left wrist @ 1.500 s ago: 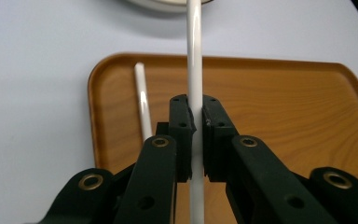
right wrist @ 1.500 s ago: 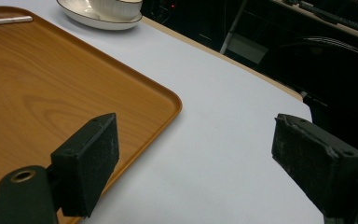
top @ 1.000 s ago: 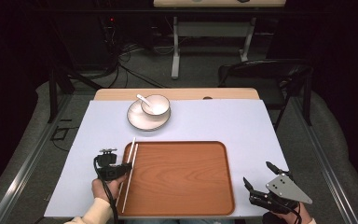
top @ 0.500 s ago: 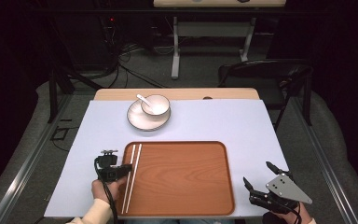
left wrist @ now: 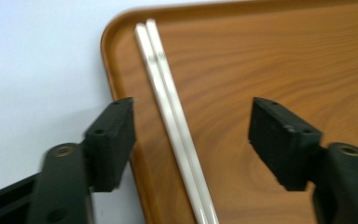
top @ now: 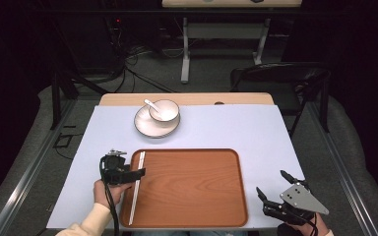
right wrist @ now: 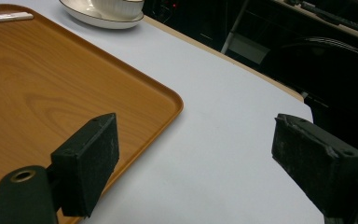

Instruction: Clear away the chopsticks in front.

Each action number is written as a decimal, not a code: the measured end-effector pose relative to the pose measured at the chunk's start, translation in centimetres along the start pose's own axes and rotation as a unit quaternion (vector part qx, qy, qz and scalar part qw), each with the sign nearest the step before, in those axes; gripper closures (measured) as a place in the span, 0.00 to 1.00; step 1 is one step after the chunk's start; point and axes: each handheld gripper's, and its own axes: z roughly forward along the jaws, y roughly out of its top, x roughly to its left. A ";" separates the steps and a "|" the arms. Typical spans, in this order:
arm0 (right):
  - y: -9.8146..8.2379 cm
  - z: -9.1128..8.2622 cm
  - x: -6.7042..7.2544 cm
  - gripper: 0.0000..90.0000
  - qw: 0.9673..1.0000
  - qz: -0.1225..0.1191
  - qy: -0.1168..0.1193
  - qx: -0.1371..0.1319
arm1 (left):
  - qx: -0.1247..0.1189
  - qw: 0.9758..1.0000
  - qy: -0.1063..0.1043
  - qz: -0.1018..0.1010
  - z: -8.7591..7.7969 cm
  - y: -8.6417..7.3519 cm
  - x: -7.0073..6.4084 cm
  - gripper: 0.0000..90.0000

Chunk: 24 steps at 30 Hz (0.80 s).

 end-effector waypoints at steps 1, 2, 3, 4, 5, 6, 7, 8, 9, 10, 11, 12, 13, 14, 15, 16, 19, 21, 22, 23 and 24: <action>0.0 0.0 0.0 0.16 1.000 0.001 0.000 0.000 | -0.006 1.000 -0.009 0.013 -0.1 0.3 -0.1 0.27; 0.0 0.0 0.0 0.16 1.000 0.001 0.000 -0.001 | -0.008 0.999 -0.024 0.028 -0.2 0.6 -0.2 0.25; 0.0 0.0 0.0 0.16 1.000 0.001 0.000 -0.001 | -0.009 0.999 -0.028 0.041 -0.3 0.9 -0.3 0.25; 0.0 0.0 0.0 0.16 1.000 0.002 -0.001 -0.002 | -0.016 0.998 -0.041 0.053 -0.5 1.2 -0.4 0.22; 0.0 0.0 0.0 0.16 1.000 0.001 0.000 -0.001 | -0.020 0.995 -0.058 0.072 -0.6 1.7 -0.5 0.18; 0.0 0.0 0.0 0.16 1.000 0.001 0.000 0.000 | -0.033 0.994 -0.064 0.081 -0.9 2.0 -0.5 0.17; 0.0 0.0 0.0 0.16 1.000 0.001 0.000 0.000 | -0.033 0.994 -0.064 0.081 -0.9 2.0 -0.5 0.17; 0.0 0.0 0.0 0.16 1.000 0.000 0.000 0.001 | -0.048 0.992 -0.071 0.092 -1.3 2.4 -0.7 0.16; 0.0 0.0 0.0 0.16 1.000 0.001 0.001 0.000 | -0.054 0.991 -0.075 0.096 -1.5 2.5 -0.8 0.14; 0.0 0.0 0.0 0.16 1.000 0.001 0.001 0.000 | -0.054 0.991 -0.075 0.096 -1.5 2.5 -0.8 0.12; 0.0 0.0 0.0 0.16 1.000 0.001 0.001 0.000 | -0.060 0.990 -0.080 0.102 -1.8 2.6 -0.8 0.12; 0.0 0.0 0.0 0.16 1.000 0.001 0.001 0.000 | -0.065 0.989 -0.081 0.105 -2.2 2.7 -0.9 0.08; 0.0 0.0 0.0 0.16 1.000 0.001 0.001 0.000 | -0.073 0.988 -0.081 0.109 -2.6 2.7 -0.9 0.08; 0.0 0.0 0.0 0.16 1.000 0.001 0.001 0.000 | -0.079 0.987 -0.086 0.114 -3.0 2.8 -0.9 0.07; 0.0 0.0 0.0 0.16 1.000 0.000 0.001 0.001 | -0.086 0.986 -0.084 0.118 -3.5 2.7 -0.9 0.04; 0.0 0.0 0.0 0.16 1.000 -0.001 0.002 0.001 | -0.102 0.983 -0.078 0.129 -4.4 2.6 -0.9 0.03; 0.0 0.0 0.0 0.16 1.000 0.000 0.002 0.001 | -0.116 0.981 -0.068 0.137 -5.3 2.4 -0.8 0.00; 0.0 0.1 0.0 0.16 1.000 0.000 0.001 0.002 | -0.133 0.979 -0.067 0.139 -6.1 2.1 -0.5 0.00; 0.0 0.1 0.0 0.16 1.000 0.000 0.001 0.002 | -0.142 0.978 -0.065 0.136 -6.5 1.9 -0.4 0.00; 0.0 0.1 0.0 0.16 1.000 0.000 0.001 0.003 | -0.148 0.978 -0.064 0.135 -6.8 1.7 -0.2 0.00; 0.0 0.1 0.0 0.16 1.000 0.000 0.001 0.002 | -0.160 0.976 -0.062 0.132 -7.2 1.3 0.1 0.00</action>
